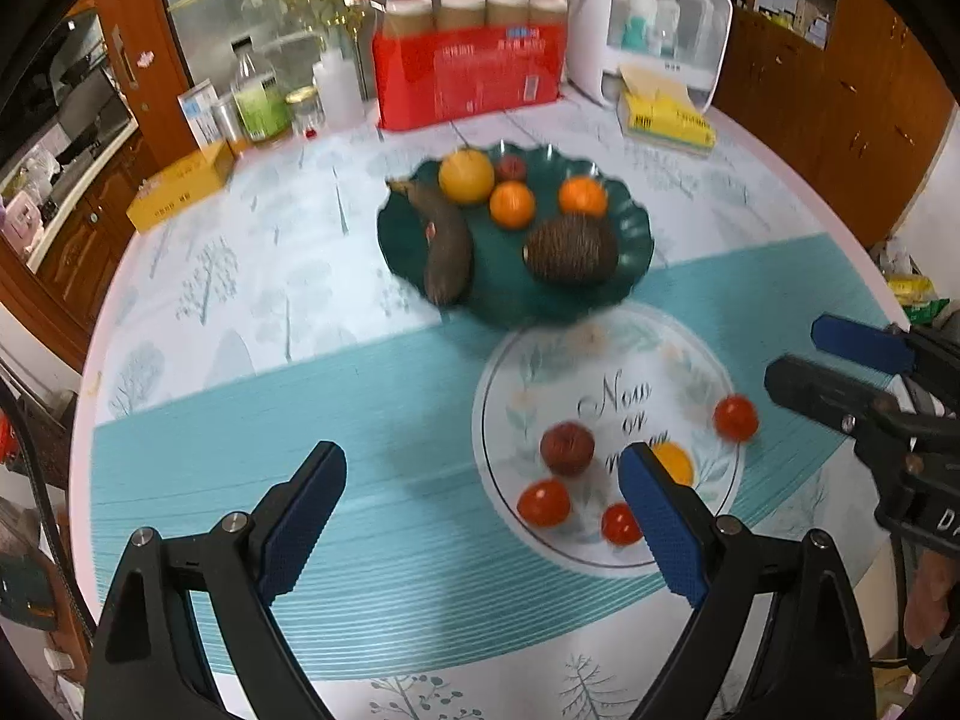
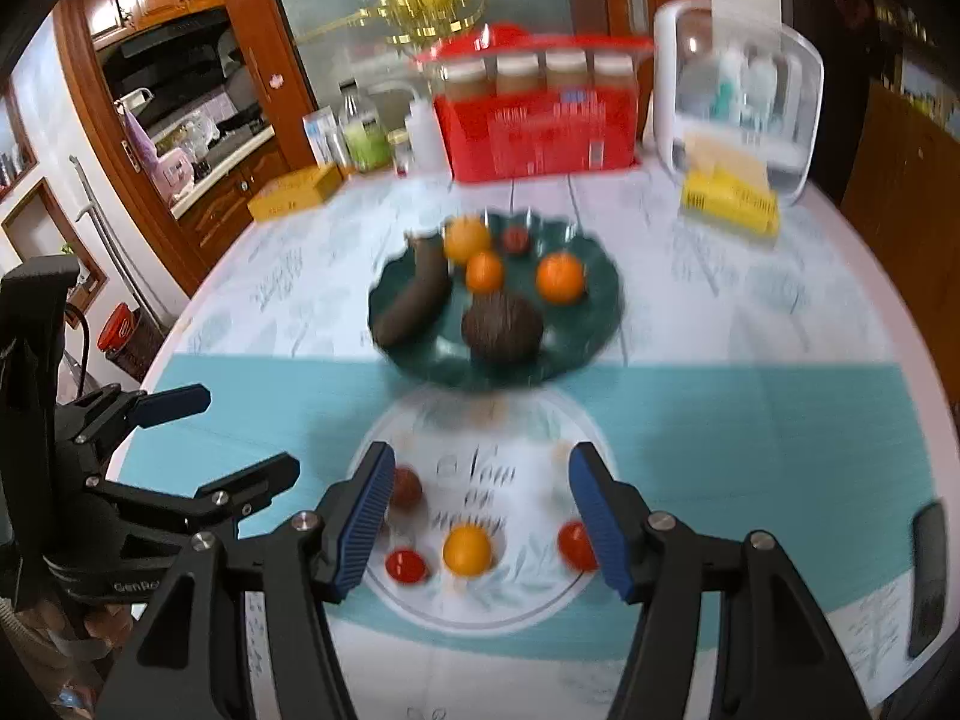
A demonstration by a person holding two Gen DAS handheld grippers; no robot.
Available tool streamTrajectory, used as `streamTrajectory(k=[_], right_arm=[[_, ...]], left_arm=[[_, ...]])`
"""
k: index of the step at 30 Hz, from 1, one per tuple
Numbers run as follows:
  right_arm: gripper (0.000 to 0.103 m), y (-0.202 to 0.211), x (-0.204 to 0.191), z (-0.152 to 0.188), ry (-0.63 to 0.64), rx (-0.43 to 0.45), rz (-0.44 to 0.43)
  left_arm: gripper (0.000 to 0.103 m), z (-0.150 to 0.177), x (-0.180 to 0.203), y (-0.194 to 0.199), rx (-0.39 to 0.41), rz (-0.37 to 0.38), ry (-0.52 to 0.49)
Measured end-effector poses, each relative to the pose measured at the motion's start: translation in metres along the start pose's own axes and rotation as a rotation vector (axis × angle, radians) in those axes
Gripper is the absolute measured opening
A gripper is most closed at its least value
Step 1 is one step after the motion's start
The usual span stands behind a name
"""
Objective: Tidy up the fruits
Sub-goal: 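Move both tools back to the fruits on the round mat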
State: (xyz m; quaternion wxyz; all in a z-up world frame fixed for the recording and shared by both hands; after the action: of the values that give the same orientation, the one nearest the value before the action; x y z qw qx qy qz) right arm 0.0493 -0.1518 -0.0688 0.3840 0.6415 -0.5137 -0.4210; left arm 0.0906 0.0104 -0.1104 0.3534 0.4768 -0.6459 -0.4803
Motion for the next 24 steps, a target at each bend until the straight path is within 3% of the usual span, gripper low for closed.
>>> streamTrajectory(k=[10, 19, 24], right_arm=[[0.060, -0.059, 0.005, 0.036, -0.014, -0.102, 0.003], [0.048, -0.088, 0.008, 0.043, -0.003, -0.145, -0.028], [0.048, -0.093, 0.001, 0.042, 0.023, -0.139, -0.051]], left_arm=[[0.077, 0.018, 0.001, -0.059, -0.089, 0.077, 0.033], [0.066, 0.018, 0.007, -0.078, -0.119, 0.136, 0.041], [0.051, 0.016, 0.009, -0.082, -0.127, 0.148, 0.039]])
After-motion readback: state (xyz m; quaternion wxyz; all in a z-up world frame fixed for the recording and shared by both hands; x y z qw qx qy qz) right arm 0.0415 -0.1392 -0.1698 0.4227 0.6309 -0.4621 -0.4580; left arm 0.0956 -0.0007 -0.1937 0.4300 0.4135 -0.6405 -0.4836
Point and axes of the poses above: each gripper's, at about its wrist camera, not at the fingertips, and y roughly against the way its jaws point, x to its right, z to its underside, the point moved 2 cm from there along -y, roughly the way its jaws point, and after that the axes turned 13 degrees about -x, right-handed, at the moved point
